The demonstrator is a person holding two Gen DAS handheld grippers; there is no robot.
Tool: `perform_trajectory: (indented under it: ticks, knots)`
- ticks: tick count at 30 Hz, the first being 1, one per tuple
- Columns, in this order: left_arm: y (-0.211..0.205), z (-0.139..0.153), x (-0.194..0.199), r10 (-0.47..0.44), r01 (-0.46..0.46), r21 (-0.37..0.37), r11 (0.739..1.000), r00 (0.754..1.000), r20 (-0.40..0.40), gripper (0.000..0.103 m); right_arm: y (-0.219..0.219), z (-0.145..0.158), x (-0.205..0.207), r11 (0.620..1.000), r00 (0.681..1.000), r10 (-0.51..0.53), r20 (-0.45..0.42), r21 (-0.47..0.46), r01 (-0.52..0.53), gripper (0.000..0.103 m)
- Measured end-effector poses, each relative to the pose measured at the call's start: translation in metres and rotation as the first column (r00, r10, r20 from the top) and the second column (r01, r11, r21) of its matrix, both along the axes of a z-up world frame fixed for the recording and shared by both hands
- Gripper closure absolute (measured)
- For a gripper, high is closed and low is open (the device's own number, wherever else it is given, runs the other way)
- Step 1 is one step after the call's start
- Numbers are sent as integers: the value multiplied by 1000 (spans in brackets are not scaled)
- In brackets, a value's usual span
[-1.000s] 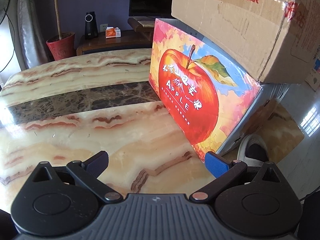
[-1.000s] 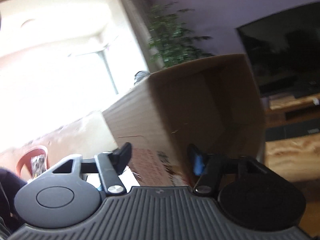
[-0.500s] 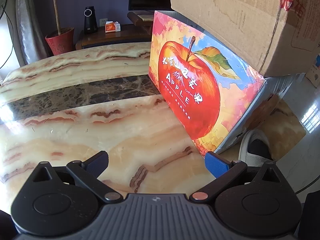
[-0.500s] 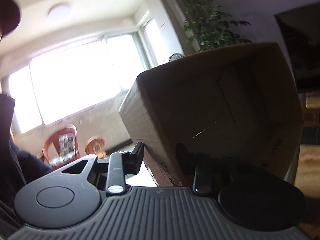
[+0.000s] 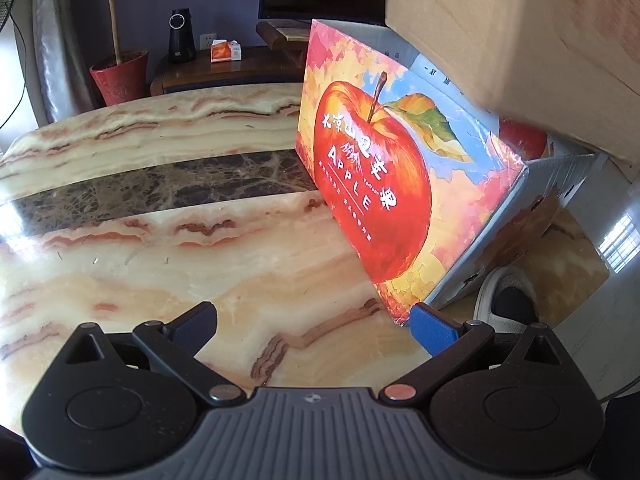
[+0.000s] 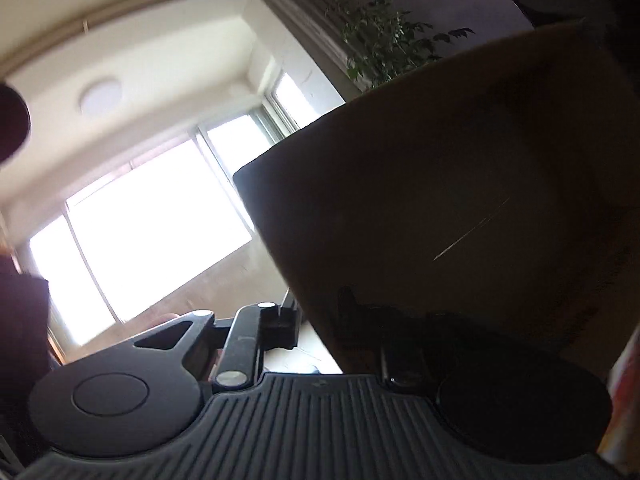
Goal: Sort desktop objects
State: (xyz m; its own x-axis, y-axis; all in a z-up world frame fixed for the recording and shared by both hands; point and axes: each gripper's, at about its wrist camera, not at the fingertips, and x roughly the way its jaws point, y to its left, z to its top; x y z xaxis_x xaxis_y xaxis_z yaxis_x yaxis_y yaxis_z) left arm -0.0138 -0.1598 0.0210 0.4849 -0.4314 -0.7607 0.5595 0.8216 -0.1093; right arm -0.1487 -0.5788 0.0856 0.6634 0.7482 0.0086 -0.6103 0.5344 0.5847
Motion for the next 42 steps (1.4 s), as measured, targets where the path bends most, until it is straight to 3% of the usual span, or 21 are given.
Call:
perform_trajectory:
  ticks: [4,9,13,20,27,33,36,38,40,42]
  knots:
    - [5,6,3,27,-28,-44,999,999,-20,1,10,-5,4,999,1000,13,-25,36,-12,83]
    - [14,16,15,95,-105,-151,983,993,-72,1,5,-11,-7,992,999,38,-8,123,-37,83]
    - [14,23,18,109,-122,-192,974,991,-77,1,4,-14,-11,989,998,55,-24,137,-51,82]
    - [7,28,18,105,-109,-197,974,994,-28,1,3,-18,-21,982,995,96,-5,163,-94,82]
    - [0,15,28,108,-137,-231,963,985,-135,1,-6,-18,-25,983,994,101,-29,158,-95,80]
    - [-5,8,23,129,-139,-143,980,989,-77,2,-14,-16,-33,989,996,68,-56,132,-60,75]
    - [-8,2,22,101,-108,-117,987,993,-60,34,-19,-16,-36,991,996,51,-77,124,-41,68]
    - [-6,-2,20,77,-86,-140,986,995,-68,70,-22,-13,-36,994,995,29,-96,105,-19,62]
    - [-2,-5,19,54,-68,-202,977,996,-77,88,-26,-12,-39,996,994,-1,-110,87,11,46]
    - [4,-6,18,27,-52,-292,955,996,-89,93,-31,-11,-43,996,994,-16,-112,90,26,46]
